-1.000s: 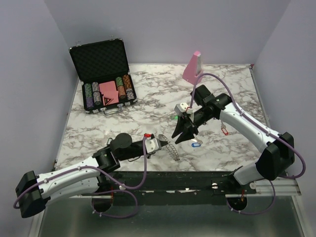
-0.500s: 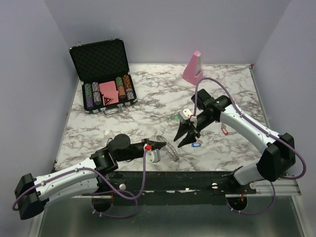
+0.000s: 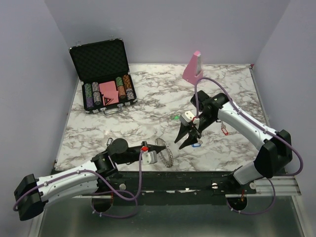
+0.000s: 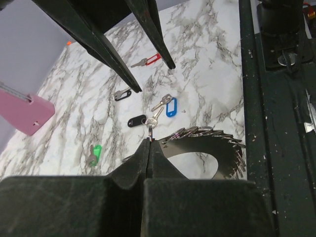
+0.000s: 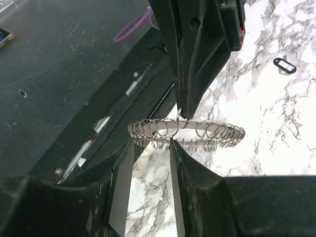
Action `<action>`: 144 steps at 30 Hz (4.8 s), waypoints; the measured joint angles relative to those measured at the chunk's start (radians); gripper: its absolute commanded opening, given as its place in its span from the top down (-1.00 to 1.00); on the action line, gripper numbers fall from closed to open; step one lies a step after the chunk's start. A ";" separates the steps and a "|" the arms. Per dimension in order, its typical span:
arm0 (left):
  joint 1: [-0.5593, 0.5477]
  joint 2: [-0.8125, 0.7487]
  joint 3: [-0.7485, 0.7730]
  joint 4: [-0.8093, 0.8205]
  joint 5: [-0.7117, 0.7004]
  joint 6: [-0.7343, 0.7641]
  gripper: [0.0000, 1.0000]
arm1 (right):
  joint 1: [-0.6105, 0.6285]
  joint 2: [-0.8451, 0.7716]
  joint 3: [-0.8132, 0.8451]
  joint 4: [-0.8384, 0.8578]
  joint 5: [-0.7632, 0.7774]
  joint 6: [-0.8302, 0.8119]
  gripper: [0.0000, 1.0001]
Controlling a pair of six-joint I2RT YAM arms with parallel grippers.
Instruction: Put the keys on the keyring
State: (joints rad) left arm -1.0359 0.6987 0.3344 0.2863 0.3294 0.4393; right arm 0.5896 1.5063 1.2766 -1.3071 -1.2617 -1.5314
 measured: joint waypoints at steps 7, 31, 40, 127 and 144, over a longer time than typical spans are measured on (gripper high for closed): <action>0.000 -0.009 -0.080 0.148 0.000 -0.133 1.00 | 0.000 0.031 0.027 -0.024 -0.021 -0.046 0.18; 0.000 0.184 -0.246 0.808 -0.166 -0.616 1.00 | 0.000 0.126 0.081 -0.026 -0.109 -0.012 0.29; 0.000 0.253 -0.243 0.921 -0.186 -0.655 1.00 | 0.003 0.124 0.069 0.017 -0.116 0.114 0.33; 0.000 0.004 0.022 0.137 -0.273 -0.513 -0.55 | 0.047 0.106 0.321 0.070 0.406 0.504 0.99; 0.001 0.243 0.121 0.194 -0.264 -0.445 0.23 | 0.060 0.110 0.332 0.030 0.445 0.510 0.99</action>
State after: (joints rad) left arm -1.0351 0.9421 0.4557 0.4805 0.0650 -0.0055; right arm 0.6491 1.6165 1.6081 -1.2774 -0.8169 -1.0214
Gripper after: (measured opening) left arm 0.534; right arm 0.012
